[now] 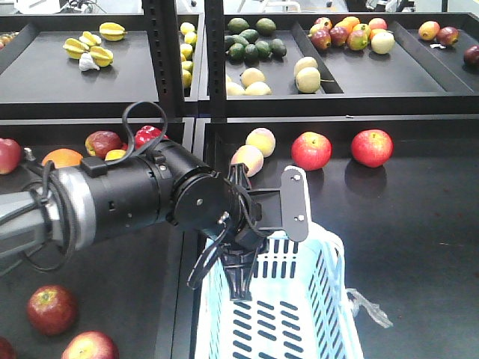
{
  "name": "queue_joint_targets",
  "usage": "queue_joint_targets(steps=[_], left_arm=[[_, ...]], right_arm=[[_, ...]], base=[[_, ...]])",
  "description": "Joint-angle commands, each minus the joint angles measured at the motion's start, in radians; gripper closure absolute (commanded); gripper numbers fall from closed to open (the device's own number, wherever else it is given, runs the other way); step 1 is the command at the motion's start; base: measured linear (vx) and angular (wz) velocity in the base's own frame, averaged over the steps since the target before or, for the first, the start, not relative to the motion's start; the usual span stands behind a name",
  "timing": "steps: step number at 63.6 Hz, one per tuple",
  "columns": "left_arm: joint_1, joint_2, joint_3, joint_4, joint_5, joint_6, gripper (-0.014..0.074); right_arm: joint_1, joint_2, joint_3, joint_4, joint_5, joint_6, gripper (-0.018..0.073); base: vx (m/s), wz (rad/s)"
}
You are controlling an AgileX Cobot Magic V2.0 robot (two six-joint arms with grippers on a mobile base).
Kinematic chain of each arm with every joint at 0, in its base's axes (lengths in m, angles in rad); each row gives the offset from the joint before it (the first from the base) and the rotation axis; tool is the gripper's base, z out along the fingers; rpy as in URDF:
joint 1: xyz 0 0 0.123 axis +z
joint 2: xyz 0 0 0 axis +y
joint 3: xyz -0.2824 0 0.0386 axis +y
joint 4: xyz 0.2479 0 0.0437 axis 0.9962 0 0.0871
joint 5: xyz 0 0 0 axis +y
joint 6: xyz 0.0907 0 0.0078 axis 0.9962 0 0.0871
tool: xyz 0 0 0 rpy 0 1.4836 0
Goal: Pick three apples into basket with both arms
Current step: 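Close the left gripper on the basket handle and lift it, then hold the basket up with the left gripper while backing away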
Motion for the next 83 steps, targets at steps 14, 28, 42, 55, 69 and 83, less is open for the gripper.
queue_joint_targets(steps=[14,28,42,55,69,83], left_arm=[[-0.005,-0.262,-0.034,0.119,-0.017,-0.007,0.0605],[-0.005,-0.471,-0.034,0.132,0.047,-0.007,0.0605],[-0.005,-0.653,-0.034,0.132,0.127,-0.007,0.0605],[-0.005,-0.738,-0.034,0.132,0.199,-0.007,0.0604],[-0.005,-0.750,-0.034,0.132,0.200,-0.007,0.0604],[-0.005,-0.749,-0.033,0.132,0.200,-0.007,0.0604]], right_arm=[[-0.001,-0.010,0.015,-0.008,-0.079,-0.008,0.0568],[-0.001,-0.010,0.015,-0.008,-0.079,-0.008,0.0568],[-0.001,-0.010,0.015,-0.008,-0.079,-0.008,0.0568],[-0.001,-0.010,0.015,-0.008,-0.079,-0.008,0.0568],[-0.001,-0.010,0.015,-0.008,-0.079,-0.008,0.0568],[-0.001,-0.010,0.015,-0.008,-0.079,-0.008,0.0568]], base=[[0.00,0.00],[0.00,0.00],[0.00,0.00],[0.00,0.00],[0.00,0.00],[0.00,0.00]])
